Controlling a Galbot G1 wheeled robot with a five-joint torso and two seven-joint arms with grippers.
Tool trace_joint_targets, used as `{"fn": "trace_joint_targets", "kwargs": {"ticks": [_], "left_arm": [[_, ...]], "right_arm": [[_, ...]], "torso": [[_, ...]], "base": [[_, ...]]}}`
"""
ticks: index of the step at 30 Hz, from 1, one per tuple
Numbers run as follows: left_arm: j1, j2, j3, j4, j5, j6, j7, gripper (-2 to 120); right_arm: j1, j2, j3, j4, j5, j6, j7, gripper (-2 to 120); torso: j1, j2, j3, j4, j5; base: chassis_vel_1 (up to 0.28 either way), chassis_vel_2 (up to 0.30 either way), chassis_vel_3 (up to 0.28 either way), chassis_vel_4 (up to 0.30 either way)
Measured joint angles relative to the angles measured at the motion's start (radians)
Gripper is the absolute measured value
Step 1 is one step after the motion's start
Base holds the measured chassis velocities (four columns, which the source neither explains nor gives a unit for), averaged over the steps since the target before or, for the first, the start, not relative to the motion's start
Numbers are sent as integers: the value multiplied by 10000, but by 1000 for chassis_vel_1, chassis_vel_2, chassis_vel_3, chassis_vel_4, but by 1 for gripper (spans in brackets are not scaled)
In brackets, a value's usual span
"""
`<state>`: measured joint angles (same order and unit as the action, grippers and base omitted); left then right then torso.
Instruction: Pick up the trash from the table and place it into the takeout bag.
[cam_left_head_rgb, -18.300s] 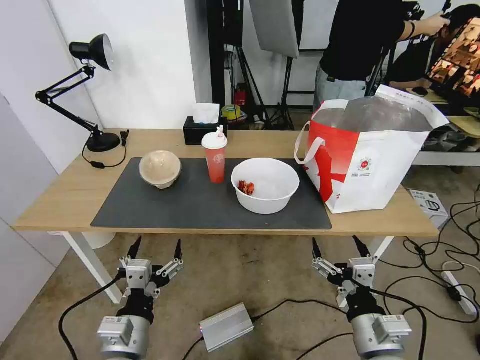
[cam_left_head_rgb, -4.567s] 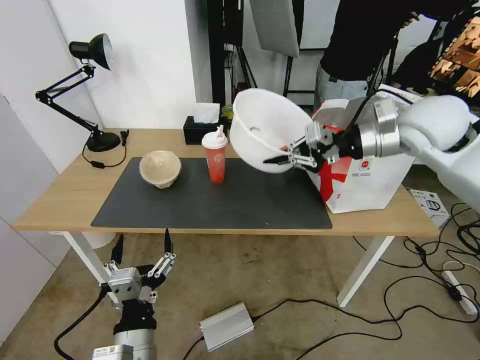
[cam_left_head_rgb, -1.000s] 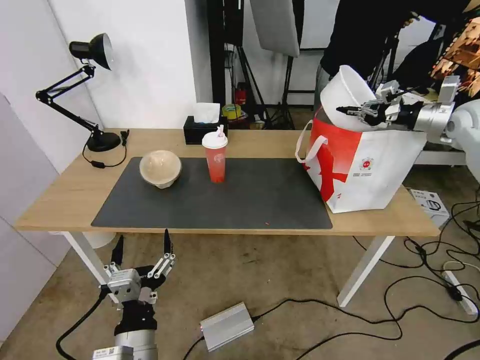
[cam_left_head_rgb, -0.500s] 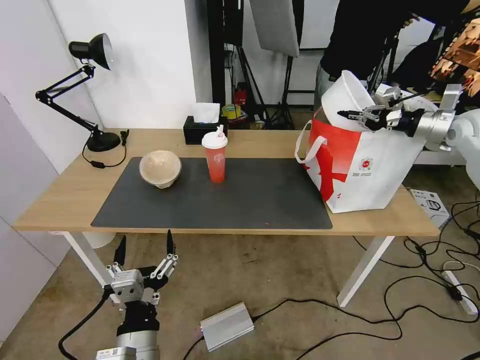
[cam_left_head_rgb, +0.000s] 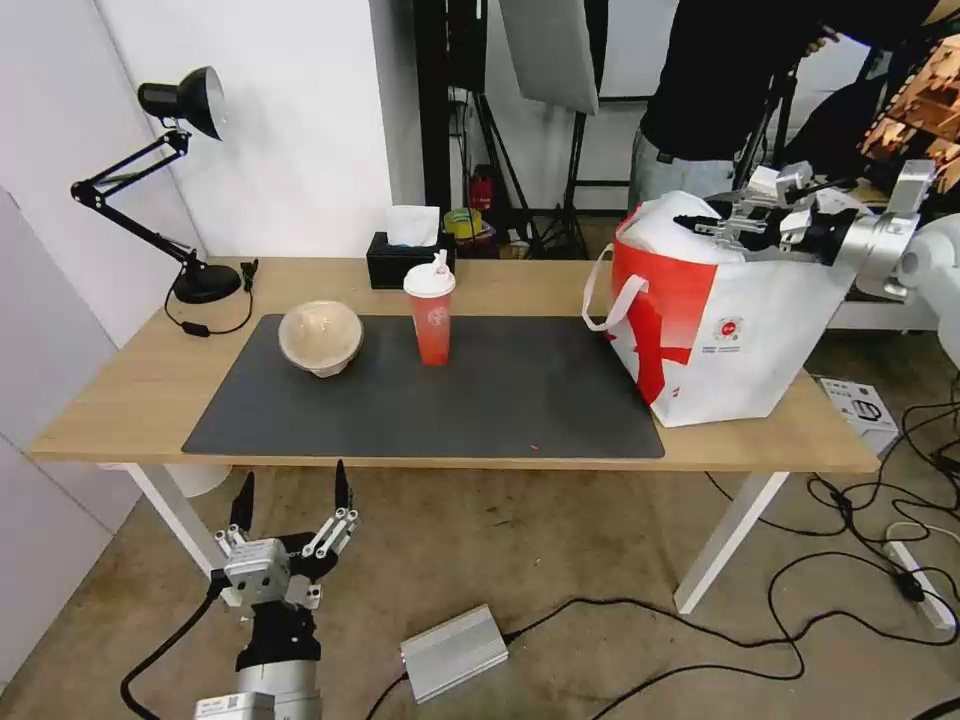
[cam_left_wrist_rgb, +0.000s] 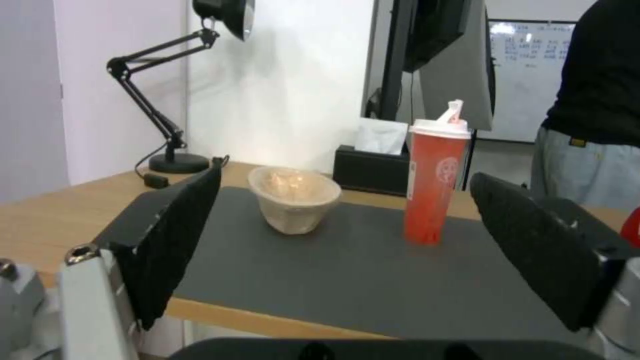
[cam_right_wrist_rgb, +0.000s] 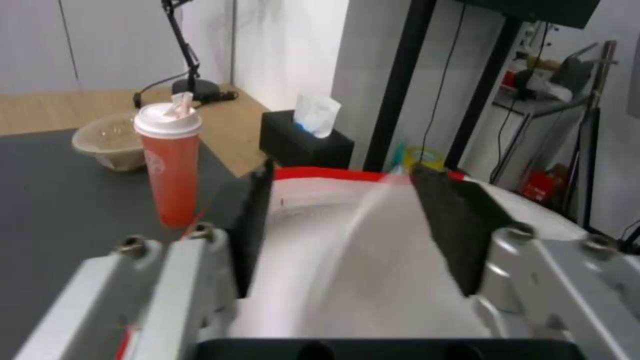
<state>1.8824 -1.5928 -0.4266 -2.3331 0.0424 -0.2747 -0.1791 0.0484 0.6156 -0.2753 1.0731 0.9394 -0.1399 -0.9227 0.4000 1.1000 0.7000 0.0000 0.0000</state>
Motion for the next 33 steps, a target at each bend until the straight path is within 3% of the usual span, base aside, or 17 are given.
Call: {"fn": "trace_joint_targets", "kwargs": {"ticks": [11,23,32,33], "left_arm": [[-39,4,24,-16,-34,0,-10,100],[12,4,30,-82,-17,0,-12,100],[60,3,47,-120,27,-10,-15,100],[60,3,45,-121,14,-18,-15,100]], "right_arm": [[284,-113,-249,-59,-259,48,-11,99],[334,-222,-267,17,-294,148,35,100],[-499,-405,430,853,642,466,1737,100],[-868,-464,699,1219,806,719,2375,100]], "torso": [[0,0,0,-1,0],[0,0,0,0,0],[0,0,0,2,0],[0,0,0,0,-2]], "base": [[0,0,0,0],[0,0,0,0],[0,0,0,0],[0,0,0,0]]}}
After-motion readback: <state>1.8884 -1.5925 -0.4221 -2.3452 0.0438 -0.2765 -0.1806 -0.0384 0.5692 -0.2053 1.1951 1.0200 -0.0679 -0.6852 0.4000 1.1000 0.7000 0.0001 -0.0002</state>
